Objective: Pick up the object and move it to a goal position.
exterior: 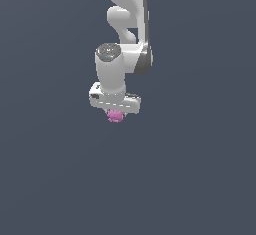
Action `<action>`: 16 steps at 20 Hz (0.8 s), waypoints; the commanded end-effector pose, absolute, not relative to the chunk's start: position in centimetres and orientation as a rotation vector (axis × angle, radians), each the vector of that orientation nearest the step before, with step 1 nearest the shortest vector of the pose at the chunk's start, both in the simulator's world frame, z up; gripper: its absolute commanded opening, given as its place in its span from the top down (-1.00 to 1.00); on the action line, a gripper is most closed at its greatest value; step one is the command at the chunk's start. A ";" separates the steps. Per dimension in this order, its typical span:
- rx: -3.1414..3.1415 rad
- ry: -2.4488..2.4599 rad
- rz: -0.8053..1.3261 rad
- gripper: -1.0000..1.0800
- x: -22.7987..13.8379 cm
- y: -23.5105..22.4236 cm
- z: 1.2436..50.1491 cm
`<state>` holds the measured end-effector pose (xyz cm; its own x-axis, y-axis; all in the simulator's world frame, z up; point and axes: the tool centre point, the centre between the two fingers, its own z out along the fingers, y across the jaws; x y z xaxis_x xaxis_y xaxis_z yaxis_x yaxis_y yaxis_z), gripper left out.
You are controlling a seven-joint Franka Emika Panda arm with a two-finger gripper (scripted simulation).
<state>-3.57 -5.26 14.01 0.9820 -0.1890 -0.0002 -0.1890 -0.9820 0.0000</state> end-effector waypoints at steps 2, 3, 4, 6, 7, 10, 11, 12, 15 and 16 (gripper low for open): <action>-3.127 0.298 0.000 1.00 -2.8 -5.6 17.7; -3.127 0.298 0.000 1.00 -2.6 -5.7 18.8; -3.127 0.298 0.000 1.00 -2.3 -5.8 19.8; -3.127 0.298 0.000 1.00 -1.8 -6.0 21.9; -3.127 0.298 0.000 1.00 -1.6 -6.1 22.8; -3.127 0.298 0.000 1.00 -1.0 -6.4 25.3; -3.127 0.298 0.000 1.00 -0.8 -6.4 26.1; -3.127 0.298 0.000 1.00 -0.6 -6.5 26.7; -3.127 0.298 0.000 1.00 -0.1 -6.7 28.4; -3.127 0.298 0.000 1.00 0.0 -6.7 28.9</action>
